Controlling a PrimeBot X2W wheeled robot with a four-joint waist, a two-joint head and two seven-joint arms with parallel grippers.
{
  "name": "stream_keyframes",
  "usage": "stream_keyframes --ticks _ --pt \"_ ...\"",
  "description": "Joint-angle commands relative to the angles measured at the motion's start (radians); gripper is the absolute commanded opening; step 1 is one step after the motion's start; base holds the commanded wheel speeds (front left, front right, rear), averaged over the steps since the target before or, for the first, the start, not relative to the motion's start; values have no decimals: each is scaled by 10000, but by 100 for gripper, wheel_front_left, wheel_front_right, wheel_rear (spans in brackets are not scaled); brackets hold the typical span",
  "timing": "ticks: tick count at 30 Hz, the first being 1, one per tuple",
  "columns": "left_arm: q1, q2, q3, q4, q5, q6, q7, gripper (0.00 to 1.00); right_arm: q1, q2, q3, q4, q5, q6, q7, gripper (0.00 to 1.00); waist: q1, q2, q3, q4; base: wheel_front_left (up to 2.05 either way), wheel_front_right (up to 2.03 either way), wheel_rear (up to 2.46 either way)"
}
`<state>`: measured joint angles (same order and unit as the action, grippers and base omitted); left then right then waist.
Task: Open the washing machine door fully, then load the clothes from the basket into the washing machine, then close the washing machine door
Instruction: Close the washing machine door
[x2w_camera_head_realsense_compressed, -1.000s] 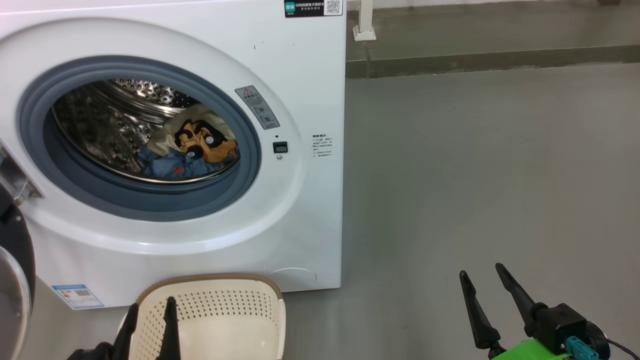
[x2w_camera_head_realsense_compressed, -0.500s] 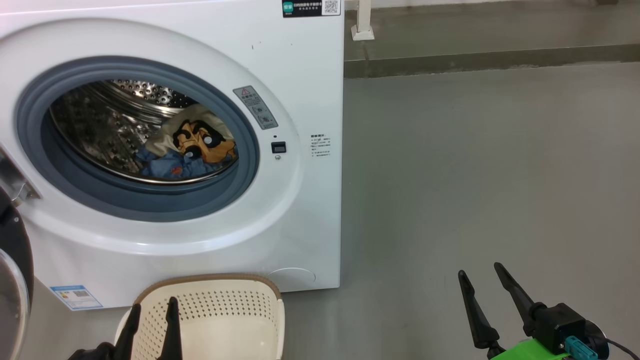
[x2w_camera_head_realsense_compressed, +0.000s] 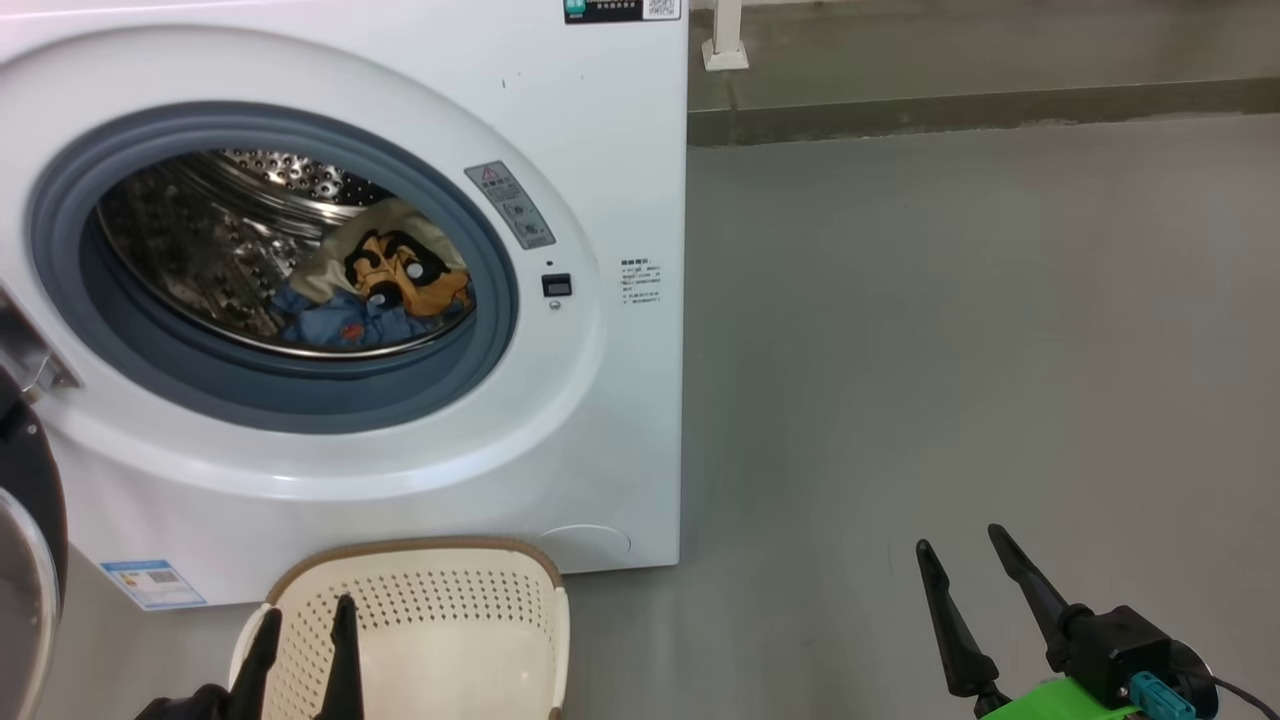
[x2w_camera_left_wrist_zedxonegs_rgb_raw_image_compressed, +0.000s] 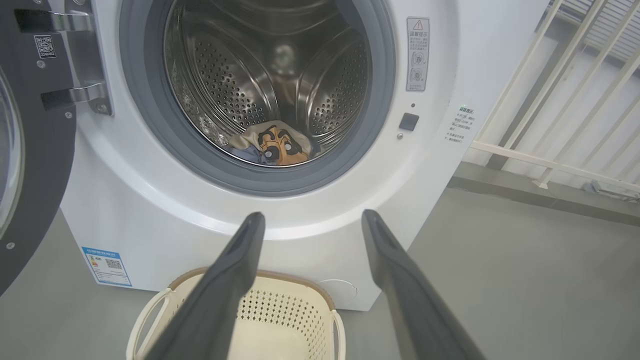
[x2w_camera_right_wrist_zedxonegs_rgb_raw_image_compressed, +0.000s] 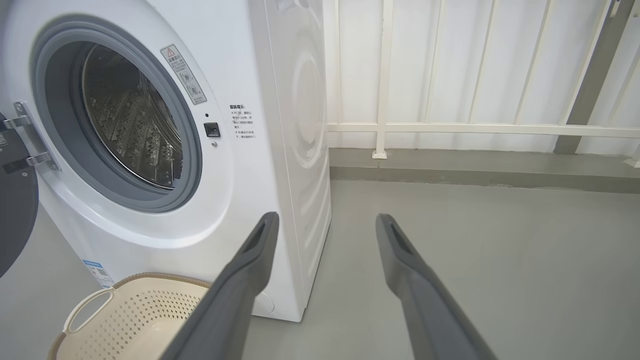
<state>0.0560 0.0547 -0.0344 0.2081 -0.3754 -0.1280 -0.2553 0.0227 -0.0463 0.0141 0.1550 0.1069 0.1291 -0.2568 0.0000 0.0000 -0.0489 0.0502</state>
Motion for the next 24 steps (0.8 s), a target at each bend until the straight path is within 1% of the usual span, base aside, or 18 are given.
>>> stream_keyframes --ticks 1,6,16,20,24 --pt "-433 163 301 -147 67 -26 -65 100 -247 -39 255 -261 -42 16 -49 100 0 0 9 4 -118 118 0" --pt "-443 177 252 -123 90 -26 -65 100 -275 -39 271 -254 -39 16 -49 100 0 0 26 8 -148 148 0" --pt "-499 253 125 -7 339 -27 -65 100 -326 -39 369 -180 -69 16 -49 100 0 0 53 26 -194 194 0" --pt "-519 248 101 9 375 -27 -65 100 -341 -39 401 -134 -76 16 -49 100 0 0 45 38 -122 122 0" --pt "-531 248 127 -12 394 -27 -65 100 -356 -39 434 -97 -81 16 -49 100 0 0 24 48 -67 67 0"
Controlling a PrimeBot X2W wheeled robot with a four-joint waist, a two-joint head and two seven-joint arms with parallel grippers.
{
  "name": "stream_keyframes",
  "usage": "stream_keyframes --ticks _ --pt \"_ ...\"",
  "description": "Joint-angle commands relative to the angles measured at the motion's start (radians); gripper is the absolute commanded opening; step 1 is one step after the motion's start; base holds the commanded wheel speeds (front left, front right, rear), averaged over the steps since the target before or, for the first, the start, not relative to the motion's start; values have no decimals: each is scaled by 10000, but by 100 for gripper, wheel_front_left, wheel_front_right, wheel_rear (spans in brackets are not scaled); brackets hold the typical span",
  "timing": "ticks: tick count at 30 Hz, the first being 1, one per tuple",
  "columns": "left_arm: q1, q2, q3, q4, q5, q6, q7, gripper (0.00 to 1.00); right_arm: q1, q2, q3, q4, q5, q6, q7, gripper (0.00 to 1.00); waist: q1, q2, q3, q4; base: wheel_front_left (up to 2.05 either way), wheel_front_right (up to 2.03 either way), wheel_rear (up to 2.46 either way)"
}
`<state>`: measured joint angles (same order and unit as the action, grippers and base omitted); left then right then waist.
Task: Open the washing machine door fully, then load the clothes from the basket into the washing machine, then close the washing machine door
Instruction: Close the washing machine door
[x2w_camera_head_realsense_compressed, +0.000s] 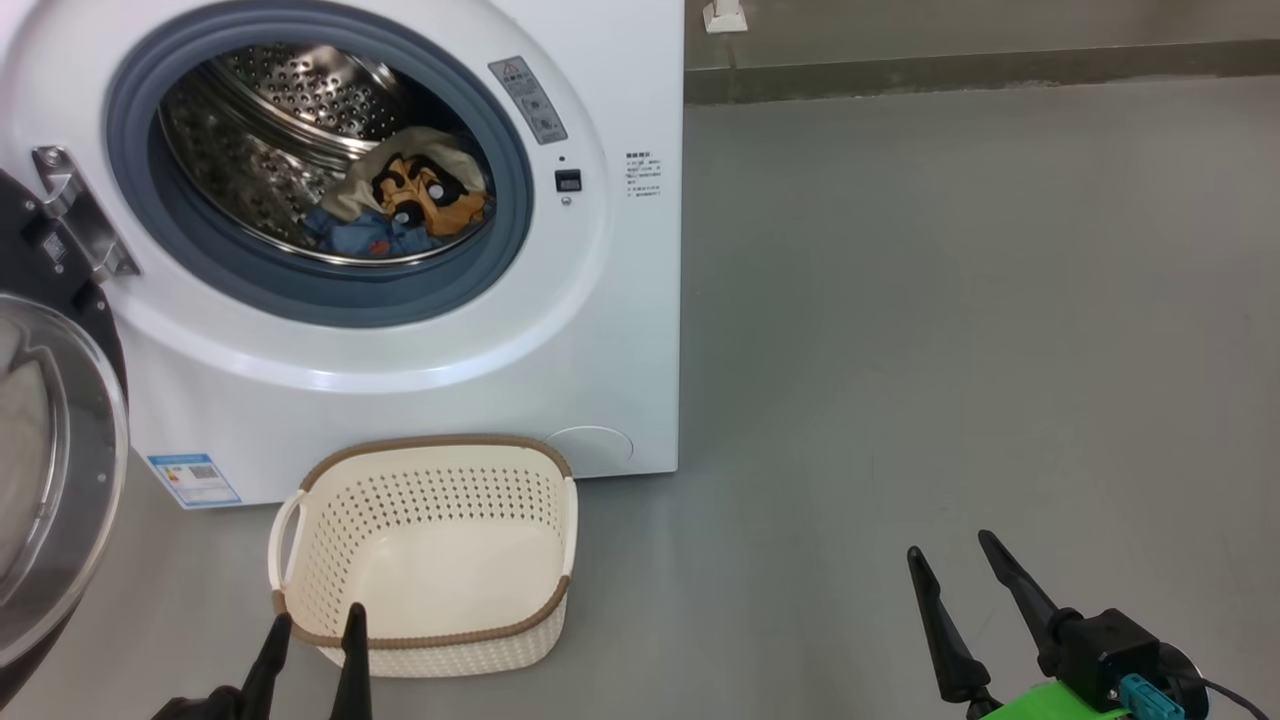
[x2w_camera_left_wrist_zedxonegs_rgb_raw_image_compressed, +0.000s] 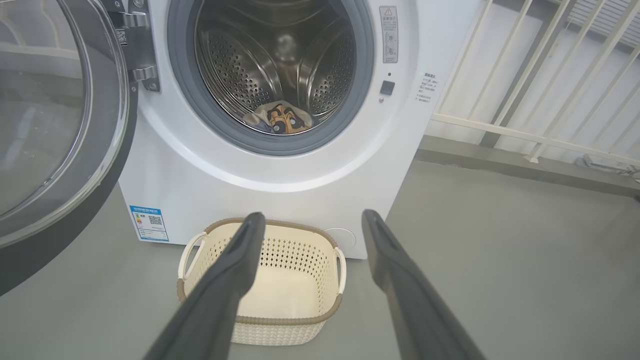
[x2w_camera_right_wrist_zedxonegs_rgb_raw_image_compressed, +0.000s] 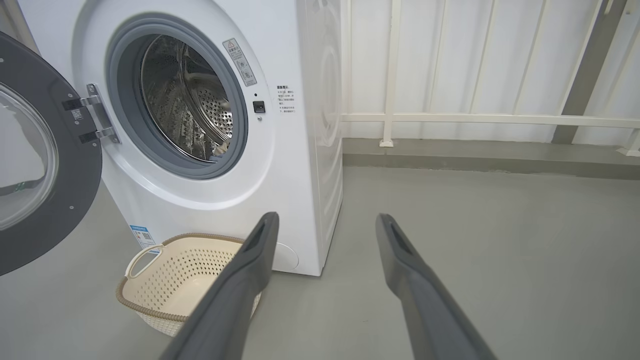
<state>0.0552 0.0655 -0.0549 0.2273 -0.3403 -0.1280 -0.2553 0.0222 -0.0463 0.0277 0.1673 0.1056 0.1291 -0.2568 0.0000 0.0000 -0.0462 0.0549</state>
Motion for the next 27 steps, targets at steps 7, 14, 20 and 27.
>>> stream_keyframes --ticks 7,14,20,27 --pt "-516 136 353 -255 54 -27 -65 100 -366 -39 292 -200 -70 16 -49 100 0 0 -33 20 -8 8 0" --pt "-489 117 410 -305 72 -27 -65 100 -353 -39 318 -199 -38 16 -49 100 0 0 -38 23 0 0 0" --pt "-477 97 424 -332 77 -27 -65 100 -354 -39 292 -206 -42 16 -49 100 0 0 -47 22 0 0 0" --pt "-454 81 450 -353 98 -27 -65 100 -340 -39 295 -213 -37 16 -49 100 0 0 -73 16 0 0 0"
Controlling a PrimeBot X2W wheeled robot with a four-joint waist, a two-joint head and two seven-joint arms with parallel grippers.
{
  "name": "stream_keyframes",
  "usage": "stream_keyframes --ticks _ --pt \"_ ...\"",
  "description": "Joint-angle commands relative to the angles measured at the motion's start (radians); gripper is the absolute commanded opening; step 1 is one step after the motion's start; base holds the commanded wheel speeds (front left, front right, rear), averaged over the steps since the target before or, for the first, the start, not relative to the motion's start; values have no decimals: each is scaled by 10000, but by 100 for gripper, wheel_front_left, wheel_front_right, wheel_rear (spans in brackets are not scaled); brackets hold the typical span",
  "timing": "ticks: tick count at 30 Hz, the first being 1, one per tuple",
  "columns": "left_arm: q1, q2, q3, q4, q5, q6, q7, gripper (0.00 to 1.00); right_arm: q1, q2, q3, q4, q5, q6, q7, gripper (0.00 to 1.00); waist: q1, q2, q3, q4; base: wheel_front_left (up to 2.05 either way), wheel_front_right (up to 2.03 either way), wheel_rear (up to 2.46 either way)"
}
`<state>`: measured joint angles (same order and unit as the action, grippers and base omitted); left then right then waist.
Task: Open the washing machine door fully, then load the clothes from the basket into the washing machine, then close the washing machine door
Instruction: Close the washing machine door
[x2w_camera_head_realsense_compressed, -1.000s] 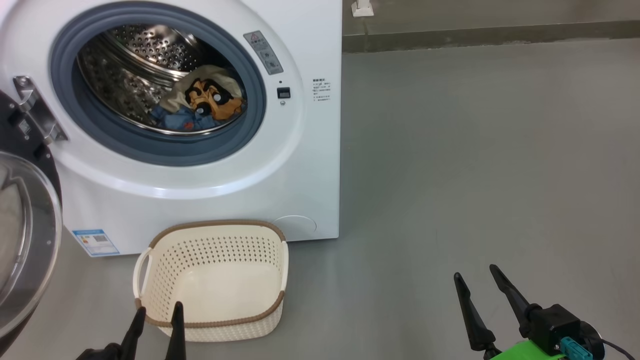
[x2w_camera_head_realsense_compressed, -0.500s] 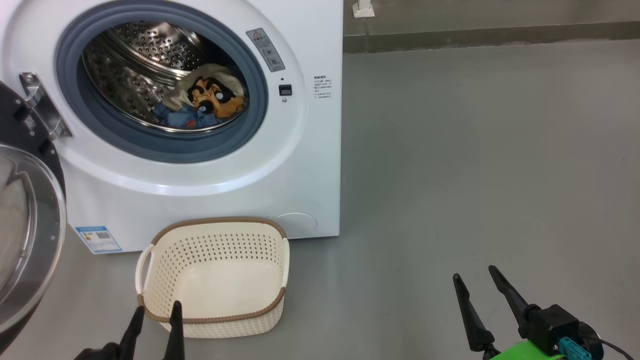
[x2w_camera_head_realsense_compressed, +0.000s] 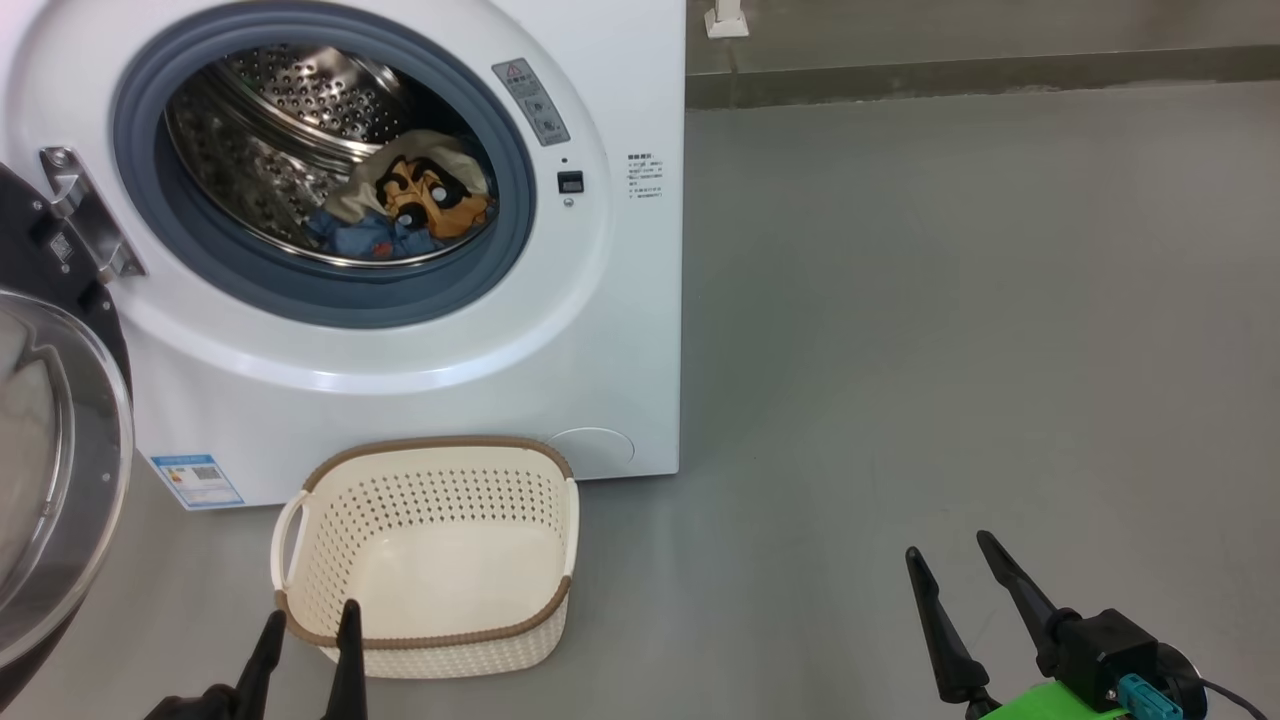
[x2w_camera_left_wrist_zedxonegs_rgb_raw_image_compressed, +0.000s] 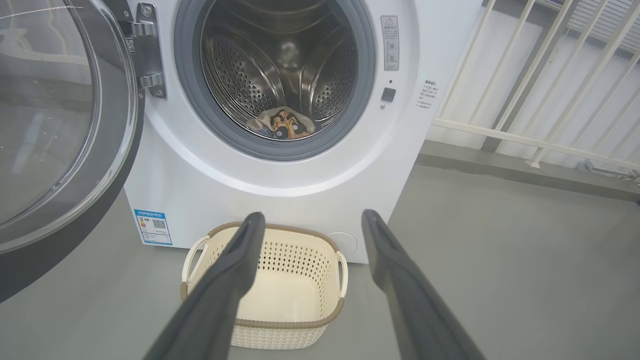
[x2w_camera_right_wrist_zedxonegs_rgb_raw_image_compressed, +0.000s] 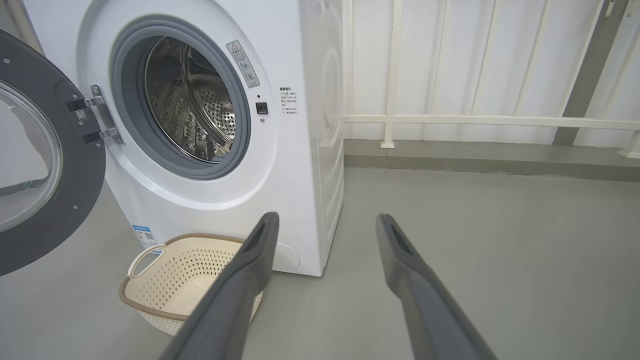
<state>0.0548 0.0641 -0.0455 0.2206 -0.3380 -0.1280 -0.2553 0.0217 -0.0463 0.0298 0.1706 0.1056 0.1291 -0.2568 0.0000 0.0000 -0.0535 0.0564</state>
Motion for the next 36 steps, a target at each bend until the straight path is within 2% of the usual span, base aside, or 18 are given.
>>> stream_keyframes --ticks 1,14,17,23,36 --pt "-449 93 363 -291 78 -27 -65 100 -333 -39 275 -246 -37 16 -49 100 0 0 -4 0 0 0 0" --pt "-430 76 394 -242 127 -27 -65 100 -314 -39 265 -222 -21 16 -49 100 0 0 -126 120 0 0 0" --pt "-464 68 357 -239 159 -27 -65 100 -263 -39 255 -247 3 16 -49 100 0 0 -194 392 0 0 0" --pt "-359 67 379 -229 196 -27 -65 100 -188 -39 411 -246 109 16 -49 100 0 0 -315 1146 0 0 0" --pt "-97 285 565 -217 365 -27 -65 100 -137 -39 802 -226 547 16 -49 100 0 0 -515 3273 0 0 0"
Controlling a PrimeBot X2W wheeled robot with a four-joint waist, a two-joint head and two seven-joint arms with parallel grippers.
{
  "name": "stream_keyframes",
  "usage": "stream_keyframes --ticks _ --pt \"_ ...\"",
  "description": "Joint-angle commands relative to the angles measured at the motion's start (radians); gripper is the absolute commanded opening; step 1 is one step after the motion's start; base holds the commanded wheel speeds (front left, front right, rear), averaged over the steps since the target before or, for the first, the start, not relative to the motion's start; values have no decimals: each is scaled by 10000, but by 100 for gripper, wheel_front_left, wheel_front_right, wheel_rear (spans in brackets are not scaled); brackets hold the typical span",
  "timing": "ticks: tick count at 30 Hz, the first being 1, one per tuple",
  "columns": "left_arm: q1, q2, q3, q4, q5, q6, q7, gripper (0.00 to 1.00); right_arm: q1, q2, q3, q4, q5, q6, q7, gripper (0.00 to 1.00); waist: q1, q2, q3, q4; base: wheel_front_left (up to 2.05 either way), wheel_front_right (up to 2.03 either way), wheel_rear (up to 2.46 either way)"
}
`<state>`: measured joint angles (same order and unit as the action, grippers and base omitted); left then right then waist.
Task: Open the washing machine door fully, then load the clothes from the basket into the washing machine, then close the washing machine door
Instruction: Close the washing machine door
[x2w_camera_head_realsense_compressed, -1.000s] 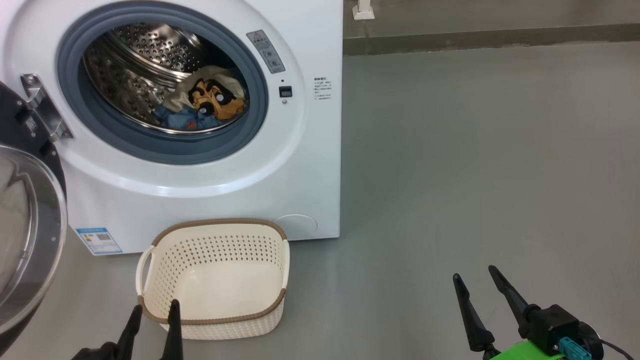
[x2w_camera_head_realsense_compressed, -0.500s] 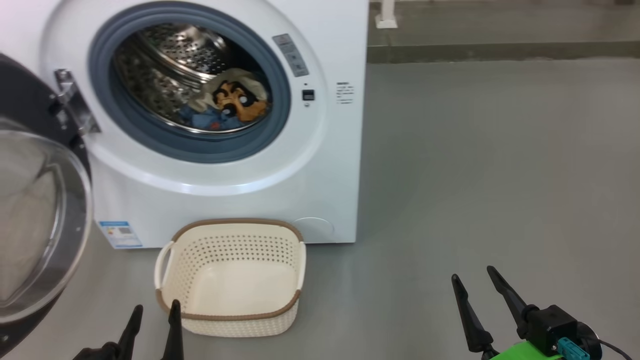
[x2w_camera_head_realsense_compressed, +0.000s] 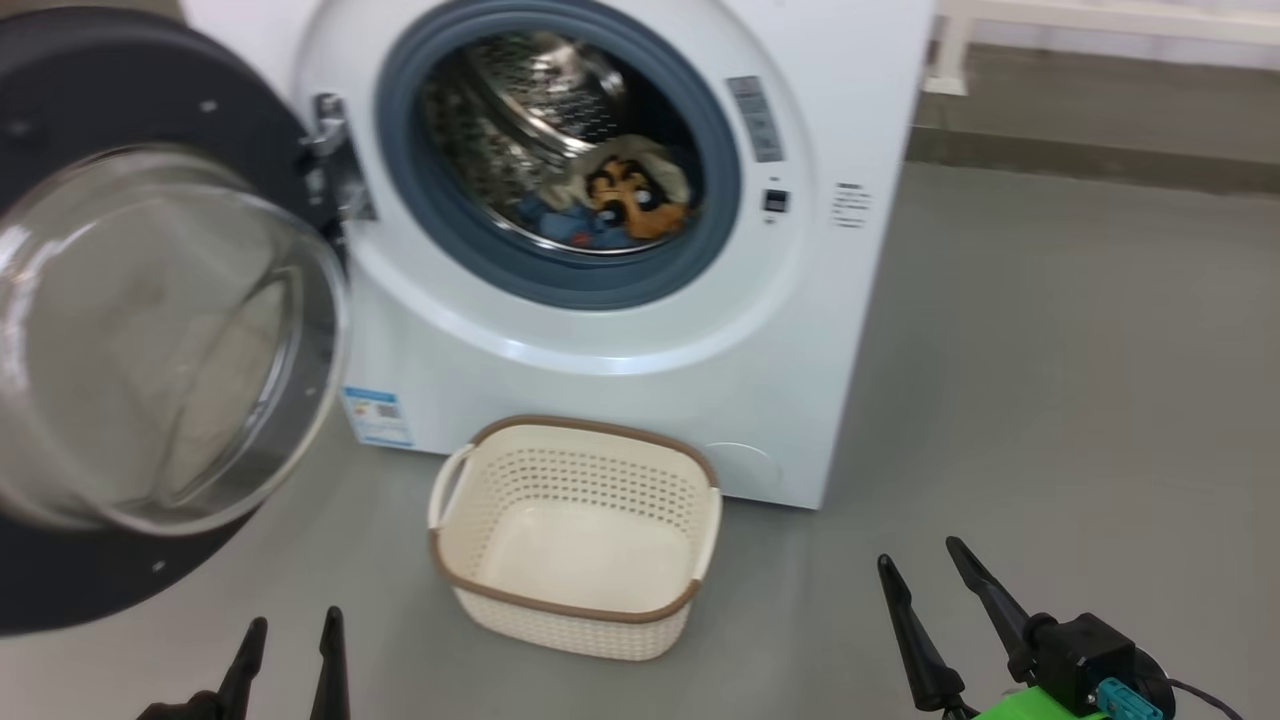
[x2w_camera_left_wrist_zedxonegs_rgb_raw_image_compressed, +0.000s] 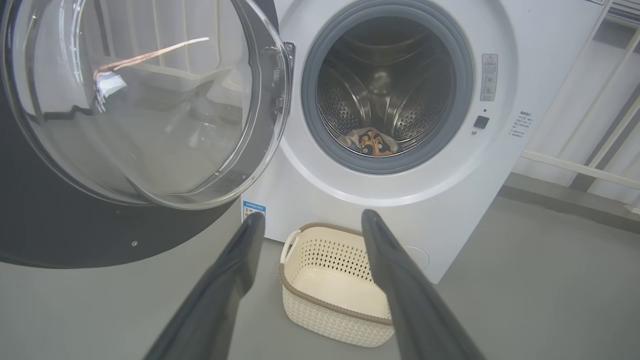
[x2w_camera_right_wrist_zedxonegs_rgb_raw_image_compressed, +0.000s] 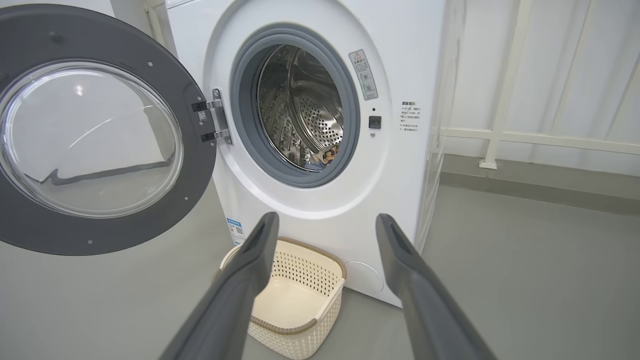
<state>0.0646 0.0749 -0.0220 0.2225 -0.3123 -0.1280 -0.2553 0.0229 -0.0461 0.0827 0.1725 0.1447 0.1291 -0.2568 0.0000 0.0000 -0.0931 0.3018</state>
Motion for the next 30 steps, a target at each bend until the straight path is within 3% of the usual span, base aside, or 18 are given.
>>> stream_keyframes --ticks 1,14,30 --pt "-199 203 315 -245 115 -27 -65 100 -141 -41 297 -250 199 16 -49 100 0 0 -129 987 0 0 0" --pt "58 112 1152 -900 86 64 -65 100 -1052 -41 1162 39 225 16 -49 100 0 0 529 1913 0 0 0" --pt "472 -193 1652 -1525 243 107 -65 100 -1839 -41 1891 538 283 16 -49 100 0 0 875 2168 -6 -6 -6"
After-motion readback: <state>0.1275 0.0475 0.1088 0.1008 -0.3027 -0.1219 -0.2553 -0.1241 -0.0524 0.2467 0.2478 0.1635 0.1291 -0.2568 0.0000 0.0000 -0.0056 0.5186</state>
